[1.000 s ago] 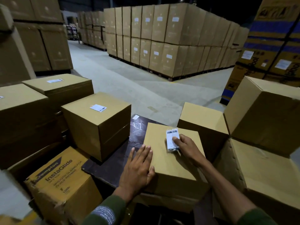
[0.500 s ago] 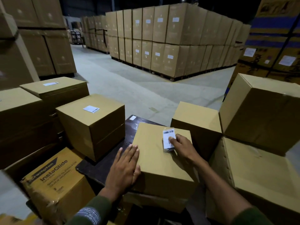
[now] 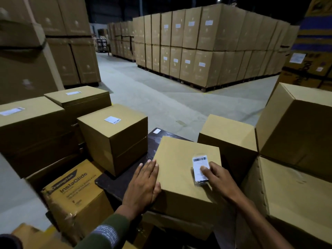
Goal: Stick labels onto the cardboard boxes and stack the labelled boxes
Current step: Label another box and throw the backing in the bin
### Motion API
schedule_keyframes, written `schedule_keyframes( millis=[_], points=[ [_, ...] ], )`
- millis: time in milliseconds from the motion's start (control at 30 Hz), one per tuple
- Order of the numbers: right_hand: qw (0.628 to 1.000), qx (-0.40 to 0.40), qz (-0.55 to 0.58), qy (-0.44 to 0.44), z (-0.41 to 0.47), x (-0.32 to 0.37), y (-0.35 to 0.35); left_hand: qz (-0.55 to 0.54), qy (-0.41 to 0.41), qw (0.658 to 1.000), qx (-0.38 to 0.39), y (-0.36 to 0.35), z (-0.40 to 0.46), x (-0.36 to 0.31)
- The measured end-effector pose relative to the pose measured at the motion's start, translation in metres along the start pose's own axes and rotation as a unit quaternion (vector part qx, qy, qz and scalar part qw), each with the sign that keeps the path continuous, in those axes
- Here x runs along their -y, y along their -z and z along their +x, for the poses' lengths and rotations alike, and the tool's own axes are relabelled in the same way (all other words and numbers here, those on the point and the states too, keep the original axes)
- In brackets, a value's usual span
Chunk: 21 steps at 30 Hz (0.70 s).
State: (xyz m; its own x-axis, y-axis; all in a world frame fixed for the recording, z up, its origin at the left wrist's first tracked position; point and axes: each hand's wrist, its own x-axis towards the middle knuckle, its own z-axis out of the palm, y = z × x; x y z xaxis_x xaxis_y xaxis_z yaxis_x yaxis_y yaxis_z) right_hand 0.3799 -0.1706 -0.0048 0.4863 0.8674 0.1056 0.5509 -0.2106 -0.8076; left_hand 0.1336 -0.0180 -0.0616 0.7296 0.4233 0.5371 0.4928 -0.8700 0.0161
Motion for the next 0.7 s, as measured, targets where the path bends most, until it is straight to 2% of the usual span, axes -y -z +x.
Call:
schedule_keyframes(
  millis=[200,300,533,700],
  points=[
    [0.999,-0.025,-0.015,-0.028,0.042,0.020,-0.016,0.002,0.005,0.999,0.044,0.006,0.002,-0.001],
    [0.999,-0.025,0.012,-0.041,0.056,0.032,-0.027,0.004,0.020,0.997,0.075,0.007,0.001,0.000],
    [0.992,0.001,0.101,-0.069,0.016,0.036,-0.045,-0.009,0.037,0.987,0.153,0.022,0.002,0.003],
    [0.991,-0.021,0.127,-0.043,-0.009,0.078,-0.060,0.009,0.059,0.992,0.109,0.041,-0.023,0.038]
  ],
)
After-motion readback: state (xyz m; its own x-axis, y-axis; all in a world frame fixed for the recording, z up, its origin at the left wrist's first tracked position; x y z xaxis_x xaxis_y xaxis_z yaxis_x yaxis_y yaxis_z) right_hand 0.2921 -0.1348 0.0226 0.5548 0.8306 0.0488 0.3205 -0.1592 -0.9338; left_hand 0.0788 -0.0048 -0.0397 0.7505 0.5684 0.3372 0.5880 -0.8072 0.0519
